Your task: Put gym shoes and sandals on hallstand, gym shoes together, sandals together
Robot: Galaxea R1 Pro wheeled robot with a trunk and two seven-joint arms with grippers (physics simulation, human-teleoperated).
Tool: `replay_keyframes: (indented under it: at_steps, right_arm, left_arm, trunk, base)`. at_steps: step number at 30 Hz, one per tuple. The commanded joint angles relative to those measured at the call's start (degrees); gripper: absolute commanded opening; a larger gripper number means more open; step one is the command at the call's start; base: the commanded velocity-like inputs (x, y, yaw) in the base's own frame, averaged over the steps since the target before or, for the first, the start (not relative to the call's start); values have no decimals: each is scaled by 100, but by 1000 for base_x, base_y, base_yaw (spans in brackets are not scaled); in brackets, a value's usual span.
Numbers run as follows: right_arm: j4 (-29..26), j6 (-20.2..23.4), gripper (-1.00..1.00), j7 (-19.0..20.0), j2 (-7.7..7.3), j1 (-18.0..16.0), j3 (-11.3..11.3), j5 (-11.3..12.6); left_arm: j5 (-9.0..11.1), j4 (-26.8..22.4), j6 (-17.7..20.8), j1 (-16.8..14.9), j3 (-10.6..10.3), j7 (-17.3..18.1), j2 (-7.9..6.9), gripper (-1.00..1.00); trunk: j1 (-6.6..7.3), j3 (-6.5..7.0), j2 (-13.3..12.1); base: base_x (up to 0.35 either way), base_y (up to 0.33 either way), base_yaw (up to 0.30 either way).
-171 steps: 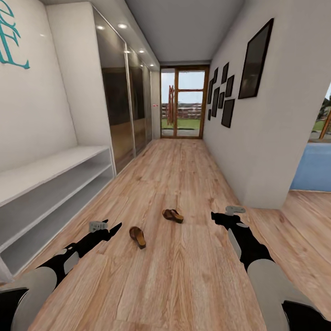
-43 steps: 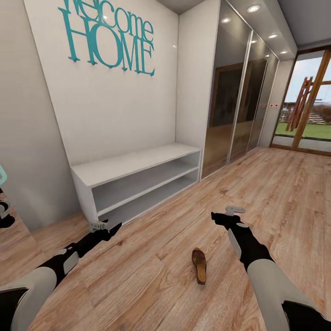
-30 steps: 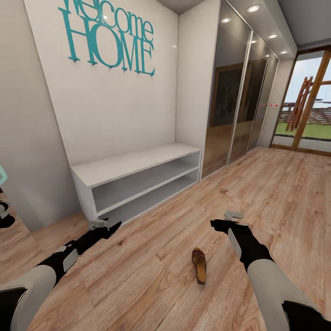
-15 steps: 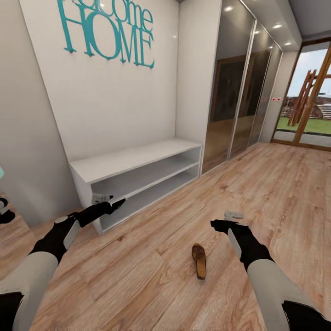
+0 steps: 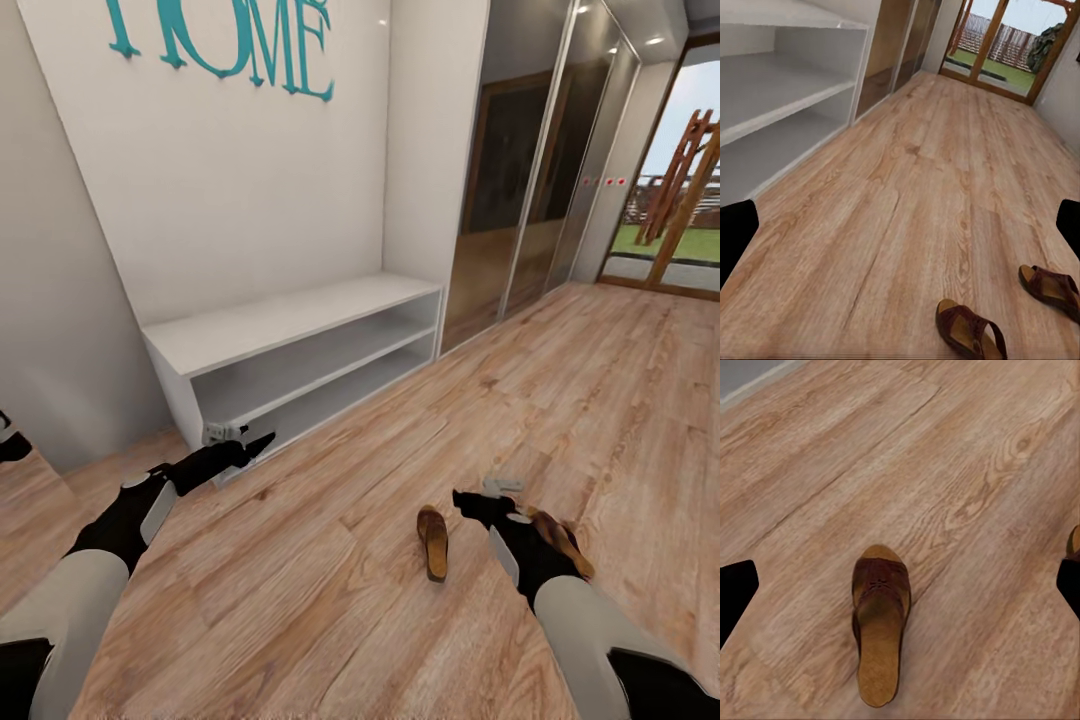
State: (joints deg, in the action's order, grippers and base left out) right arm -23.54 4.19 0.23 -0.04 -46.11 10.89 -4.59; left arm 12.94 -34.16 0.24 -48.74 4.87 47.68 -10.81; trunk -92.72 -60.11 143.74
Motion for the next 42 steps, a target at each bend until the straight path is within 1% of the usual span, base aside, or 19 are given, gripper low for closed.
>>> replay_keyframes:
  at_steps: [1,3,7,14,25,30,42]
  right_arm:
    - [91,-94,100,3,6,-3,24,-53]
    - [331,-368,100,3,5,-3,21,-58]
    - [456,-509,100,0,5,-3,19,-59]
    - [496,-555,100,1,4,-3,19,-60]
    - [500,-559,100,2,4,-3,24,-59]
    - [500,-559,100,3,4,-3,27,-55]
    - [504,-605,100,3,4,-3,39,-4]
  left_arm:
    - [23,6,2,-4,5,25,0,100]
    - [24,6,0,-4,5,28,0,100]
    - [24,6,0,-4,5,30,0,100]
    - [24,6,1,-4,5,31,6,100]
    - [24,6,2,-4,4,31,65,100]
    - [24,6,1,-4,4,31,70,100]
    - [24,6,0,-4,2,31,70,100]
  trunk:
    - [-1,-37,5]
    - [-6,-100,7]
    - [-16,-227,13]
    - [-34,-445,22]
    - [-63,-773,37]
    - [-75,-922,43]
    - [-106,-1300,59]
  base:
    - [0,0,0]
    - [0,0,0]
    - [0,0,29]
    - [0,0,105]
    - [0,0,191]
    - [0,0,181]
    - [0,0,20]
